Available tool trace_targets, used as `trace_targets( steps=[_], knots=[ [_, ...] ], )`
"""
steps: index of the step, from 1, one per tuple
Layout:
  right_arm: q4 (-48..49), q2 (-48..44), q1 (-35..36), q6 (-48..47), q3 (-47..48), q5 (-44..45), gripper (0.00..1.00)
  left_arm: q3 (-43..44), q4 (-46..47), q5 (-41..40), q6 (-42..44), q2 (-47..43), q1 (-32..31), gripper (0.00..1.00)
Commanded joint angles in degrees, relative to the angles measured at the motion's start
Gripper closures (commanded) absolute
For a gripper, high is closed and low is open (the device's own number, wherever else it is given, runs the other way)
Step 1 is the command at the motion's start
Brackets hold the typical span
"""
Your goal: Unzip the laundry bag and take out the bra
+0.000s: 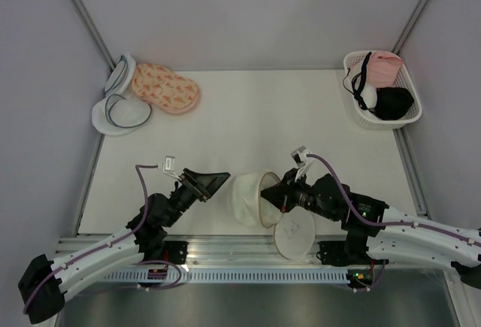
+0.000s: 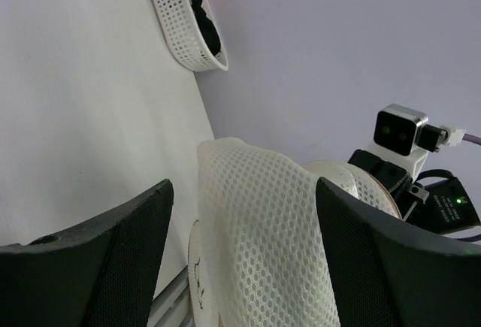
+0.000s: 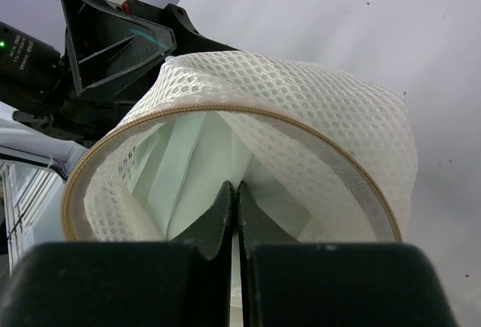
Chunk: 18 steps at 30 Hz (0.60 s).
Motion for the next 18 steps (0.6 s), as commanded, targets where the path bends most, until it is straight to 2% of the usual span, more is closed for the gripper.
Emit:
trace_targets(
  steps=[1, 5, 9, 16, 18],
  knots=[
    [3.51, -1.55, 0.08, 1.58, -0.94, 0.59, 1.00, -7.62, 5.27, 2.28, -2.38, 0.72, -0.24, 0.20],
    [4.04, -1.72, 0.08, 1.85, -0.76, 1.11, 1.00, -7.88, 8.61, 3.69, -3.17, 2.83, -0.24, 0.21],
    [5.01, -3.04, 0.08, 1.85, -0.94, 2.17, 1.00, -6.83, 9.58, 5.27, -2.82, 4.86, -0.15, 0.25],
    [3.96, -8.05, -0.01, 0.97, -0.59, 4.71, 1.00, -5.51, 6.95, 6.68, -3.52, 7.85, -0.24, 0.38],
    [2.90, -8.84, 0.08, 0.71, -0.41, 5.07, 1.00, -5.60, 7.21, 6.77, -3.61, 7.76, -0.24, 0.45]
  ],
)
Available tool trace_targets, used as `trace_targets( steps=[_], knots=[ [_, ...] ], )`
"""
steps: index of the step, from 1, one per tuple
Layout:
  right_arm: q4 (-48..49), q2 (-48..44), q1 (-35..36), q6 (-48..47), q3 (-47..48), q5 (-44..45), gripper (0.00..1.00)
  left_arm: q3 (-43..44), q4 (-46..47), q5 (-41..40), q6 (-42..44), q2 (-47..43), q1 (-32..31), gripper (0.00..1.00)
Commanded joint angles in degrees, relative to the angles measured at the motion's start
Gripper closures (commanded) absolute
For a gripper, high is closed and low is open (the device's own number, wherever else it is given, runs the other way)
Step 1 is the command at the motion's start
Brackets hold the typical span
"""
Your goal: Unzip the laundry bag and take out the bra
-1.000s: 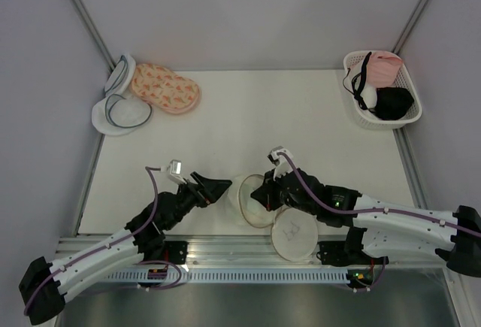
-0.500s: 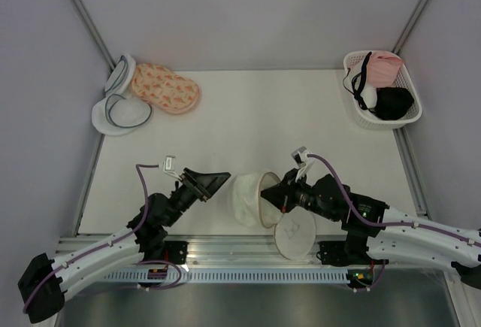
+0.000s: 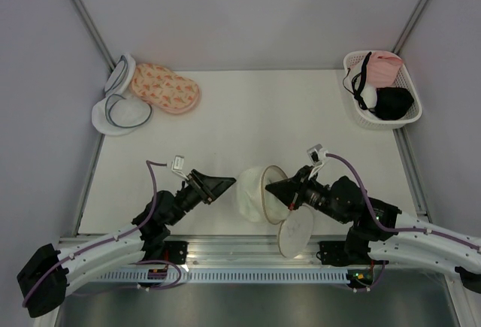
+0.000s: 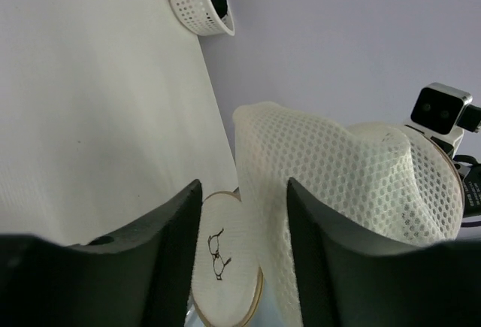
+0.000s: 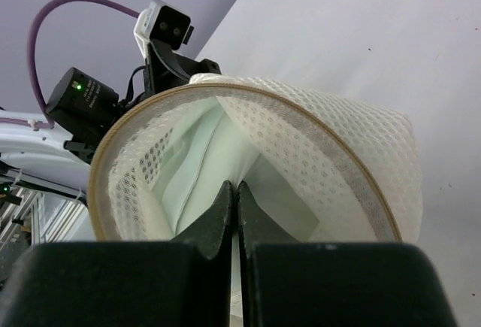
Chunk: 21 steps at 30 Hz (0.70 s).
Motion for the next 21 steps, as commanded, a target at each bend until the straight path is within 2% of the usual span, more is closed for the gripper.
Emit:
trace_targets(
  steps=[1, 3, 4, 9, 17, 18, 19, 20, 21],
  knots=[
    [1.39, -1.61, 0.10, -0.52, 0.75, 2.12, 1.00, -5.60, 2.57, 1.76, -1.49, 0.09, -0.24, 0.51],
    [0.86, -1.61, 0.10, -0.61, 0.92, 2.38, 1.00, -5.34, 3.11, 1.94, -1.23, 0.09, -0.24, 0.60],
    [0.86, -1.52, 0.10, -0.52, 0.92, 2.47, 1.00, -5.16, 3.10, 2.03, -1.06, 0.09, -0.24, 0.71],
    [-0.10, -1.61, 0.10, -0.70, 1.28, 2.65, 1.00, -4.81, 2.75, 1.76, -1.23, 0.26, -0.15, 0.98],
    [0.25, -1.87, 0.10, -0.43, 0.57, 2.56, 1.00, -4.81, 3.28, 1.94, -1.05, 0.70, -0.24, 0.98],
    [0.25, -1.87, 0.10, -0.43, 0.66, 2.56, 1.00, -4.81, 3.19, 1.85, -1.14, 0.79, -0.15, 0.90],
    [0.07, -1.87, 0.01, -0.52, 0.66, 2.65, 1.00, -4.81, 2.41, 1.76, -1.40, 0.70, -0.24, 0.77],
    [-0.02, -1.96, 0.01, -0.52, 0.66, 2.65, 1.00, -4.81, 2.14, 1.76, -1.67, 0.53, -0.24, 0.62],
    [-0.10, -2.05, 0.01, -0.52, 0.66, 2.82, 1.00, -5.16, 2.22, 1.76, -1.93, 0.35, -0.24, 0.41]
  ],
)
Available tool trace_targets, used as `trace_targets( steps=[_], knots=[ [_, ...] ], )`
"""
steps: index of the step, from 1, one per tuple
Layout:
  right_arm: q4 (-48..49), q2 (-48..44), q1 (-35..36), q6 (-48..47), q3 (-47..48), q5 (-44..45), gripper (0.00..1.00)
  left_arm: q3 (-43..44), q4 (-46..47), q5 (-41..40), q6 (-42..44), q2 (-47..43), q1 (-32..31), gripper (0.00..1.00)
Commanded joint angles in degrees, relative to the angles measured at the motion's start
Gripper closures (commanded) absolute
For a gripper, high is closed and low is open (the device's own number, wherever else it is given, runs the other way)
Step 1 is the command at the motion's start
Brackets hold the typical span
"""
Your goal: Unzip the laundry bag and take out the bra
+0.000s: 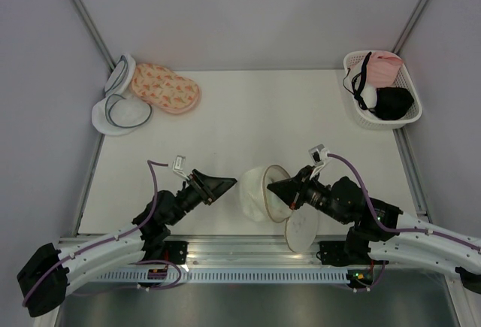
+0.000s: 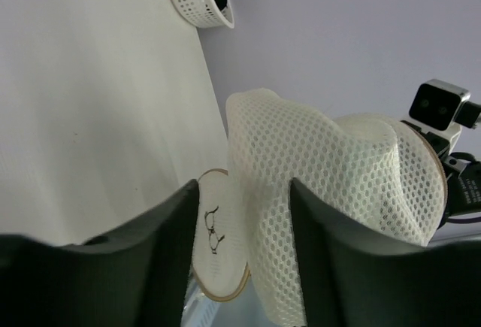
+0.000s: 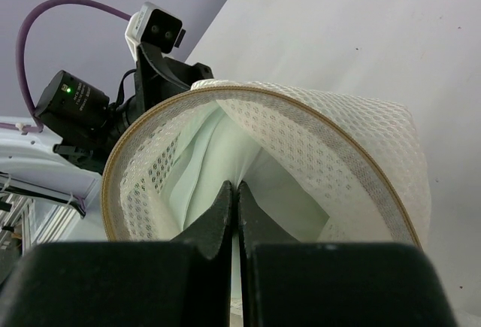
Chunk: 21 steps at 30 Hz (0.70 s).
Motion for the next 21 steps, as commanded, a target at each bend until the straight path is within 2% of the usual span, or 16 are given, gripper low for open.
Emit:
trace_targets(
  steps=[1, 3, 7, 8, 12, 15, 17, 20, 21],
  knots=[
    [1.06, -0.87, 0.10, -0.46, 0.66, 1.14, 1.00, -5.33, 2.05, 0.67, -1.26, -0.85, -0.13, 0.35],
    [0.97, -1.13, 0.10, -0.46, 0.57, 1.31, 1.00, -5.69, 1.26, 0.41, -1.69, -1.81, -0.22, 0.25],
    [1.14, -1.31, 0.10, -0.63, 0.40, 1.49, 1.00, -5.43, -0.41, 0.93, -1.17, -4.02, -0.22, 0.24],
    [1.40, -1.31, 0.10, -0.54, 0.31, 1.49, 1.00, -5.16, -0.59, 1.54, -0.73, -3.67, -0.22, 0.27],
    [3.07, -0.44, 0.01, -0.90, 0.22, 0.97, 1.00, -1.40, -2.35, 7.42, 0.94, 0.98, -0.22, 0.49],
    [4.30, 0.10, 0.01, -0.90, 0.22, 0.61, 1.00, 0.37, -0.77, 10.59, 1.55, 6.15, -0.13, 0.55],
    [4.75, 0.27, 0.10, -0.98, 0.31, 0.26, 1.00, 0.38, 1.33, 11.30, 1.30, 8.28, -0.13, 0.55],
    [4.75, 0.27, 0.10, -0.81, 0.40, 0.00, 1.00, -1.29, 8.97, 11.66, 0.24, 10.66, -0.22, 0.57],
    [4.57, 0.10, 0.10, -0.81, 0.31, 0.08, 0.99, -1.64, 9.95, 11.74, 0.15, 11.01, -0.22, 0.64]
  ],
)
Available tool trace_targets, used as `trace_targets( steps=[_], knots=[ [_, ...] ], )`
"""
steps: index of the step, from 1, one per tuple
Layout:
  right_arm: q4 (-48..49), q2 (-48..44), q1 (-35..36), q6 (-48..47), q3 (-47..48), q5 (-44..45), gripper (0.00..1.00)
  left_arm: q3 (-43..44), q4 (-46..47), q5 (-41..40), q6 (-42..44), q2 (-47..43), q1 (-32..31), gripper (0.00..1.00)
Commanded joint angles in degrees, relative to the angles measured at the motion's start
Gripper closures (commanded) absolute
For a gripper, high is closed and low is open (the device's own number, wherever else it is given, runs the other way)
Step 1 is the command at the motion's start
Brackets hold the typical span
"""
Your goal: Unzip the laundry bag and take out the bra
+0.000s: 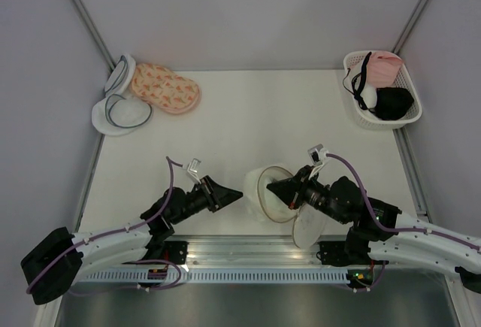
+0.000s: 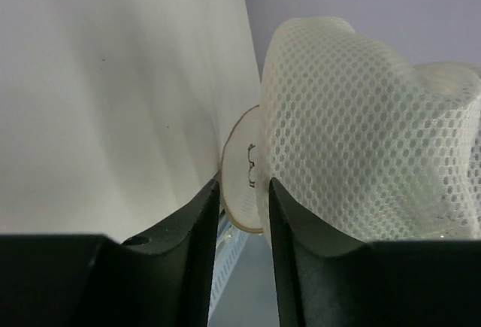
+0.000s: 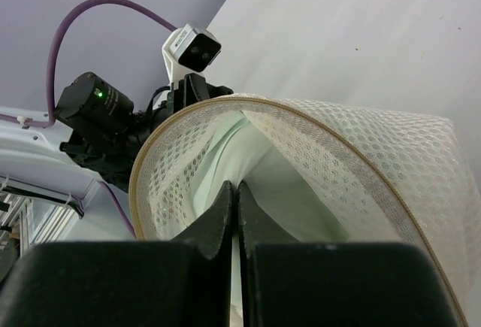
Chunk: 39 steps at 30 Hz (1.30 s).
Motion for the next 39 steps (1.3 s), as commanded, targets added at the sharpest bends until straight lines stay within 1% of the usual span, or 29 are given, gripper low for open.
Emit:
trace_targets(
  steps=[1, 3, 4, 5, 8, 9, 12, 13, 14, 15, 17, 18, 19, 24, 26, 27, 28, 29, 30, 31, 32, 33, 34, 35, 37, 38, 39],
  knots=[
    [3.83, -0.58, 0.10, -0.41, 0.14, -0.07, 1.00, -1.54, 9.74, 2.48, 0.59, 0.63, -0.15, 0.68],
    [3.74, -0.84, 0.01, -0.24, -0.04, 0.02, 1.00, -1.45, 9.92, 1.95, 0.59, 0.37, -0.24, 0.74],
    [3.91, -0.93, 0.10, 0.02, -0.22, -0.33, 1.00, -1.79, 10.27, 1.60, 0.33, -0.07, -0.24, 0.74],
    [4.00, -0.85, 0.01, 0.03, -0.31, -0.33, 1.00, -1.89, 10.62, 1.34, 0.06, -0.33, -0.15, 0.70],
    [4.35, -0.58, 0.10, 0.55, -0.66, -0.51, 0.99, -2.50, 12.81, 1.16, -0.38, -1.04, -0.15, 0.45],
    [4.53, -0.49, 0.01, 0.55, -0.83, -0.68, 1.00, -2.59, 13.34, 1.77, -0.29, -1.04, -0.24, 0.34],
    [5.40, -0.32, 0.10, 0.82, -1.18, -0.68, 1.00, -2.68, 15.28, 3.09, -0.03, -0.43, -0.24, 0.28],
    [5.49, -0.32, 0.01, 0.90, -1.18, -0.68, 0.99, -2.76, 16.15, 3.35, -0.03, -0.25, -0.24, 0.29],
    [5.49, -0.23, 0.01, 0.91, -1.27, -0.68, 1.00, -2.76, 17.12, 3.62, -0.03, 0.53, -0.24, 0.34],
    [5.41, -0.23, 0.01, 0.99, -1.19, -0.77, 1.00, -2.76, 19.30, 3.97, -0.03, 0.80, -0.24, 0.50],
    [5.41, -0.05, 0.01, 1.08, -1.27, -0.95, 1.00, -4.17, 20.81, 4.23, -0.03, 1.51, -0.24, 0.68],
    [5.49, -0.05, 0.10, 1.17, -1.27, -1.03, 1.00, -4.08, 21.43, 4.23, -0.11, 2.03, -0.24, 0.88],
    [5.49, -0.05, 0.10, 1.17, -1.19, -1.04, 1.00, -4.00, 21.35, 4.32, -0.12, 2.12, -0.24, 0.97],
    [3.83, -1.19, 0.10, 1.08, -0.57, 0.98, 1.00, -4.70, 19.77, 2.75, -0.29, 0.82, -0.15, 0.98],
    [1.81, -2.68, 0.01, 0.82, -0.05, 2.73, 1.00, -5.40, 14.08, -0.14, -0.55, -1.12, -0.24, 0.98],
    [0.50, -3.30, 0.10, 0.90, 0.39, 4.14, 0.99, -5.66, 10.48, -1.46, -0.56, -2.43, -0.15, 0.98],
    [-3.17, -4.00, 0.10, 0.82, 1.62, 6.93, 1.00, -5.93, 6.79, -2.96, -0.47, -6.19, -0.15, 0.98],
    [-4.77, -5.40, 0.01, 0.56, 2.15, 8.01, 1.00, -6.19, -3.51, -6.80, -0.73, -8.49, -0.15, 0.98],
    [-6.44, -6.11, 0.10, 0.38, 2.76, 9.24, 1.00, -6.37, -8.57, -8.75, -0.99, -10.86, -0.15, 0.98],
    [-9.94, -6.73, 0.10, 0.29, 3.81, 11.51, 0.99, -6.63, -12.80, -10.60, -1.34, -16.63, -0.15, 0.98],
    [-11.63, -7.52, 0.10, 0.03, 4.43, 12.66, 1.00, -7.59, -20.76, -12.36, -1.78, -19.38, -0.24, 0.98],
    [-14.69, -7.87, 0.10, 0.03, 5.40, 13.72, 0.99, -8.21, -23.80, -15.51, -2.13, -22.80, -0.15, 0.98],
    [-16.03, -8.22, 0.10, 0.03, 5.75, 15.56, 1.00, -8.91, -27.48, -16.85, -2.49, -28.58, -0.24, 0.98],
    [-17.17, -8.23, 0.01, 0.03, 6.19, 16.53, 0.99, -9.00, -34.05, -19.64, -2.92, -31.94, -0.24, 0.98],
    [-20.95, -7.97, 0.10, 0.55, 7.51, 18.81, 1.00, -8.83, -40.32, -21.77, -2.93, -37.05, -0.24, 0.98],
    [-22.09, -7.96, 0.01, 0.81, 8.04, 21.18, 1.00, -8.74, -45.49, -23.61, -3.02, -41.69, -0.24, 0.98],
    [-24.02, -7.96, 0.10, 0.99, 8.83, 22.51, 0.99, -8.74, -47.54, -24.32, -3.10, -43.39, -0.24, 0.98]
  ],
)
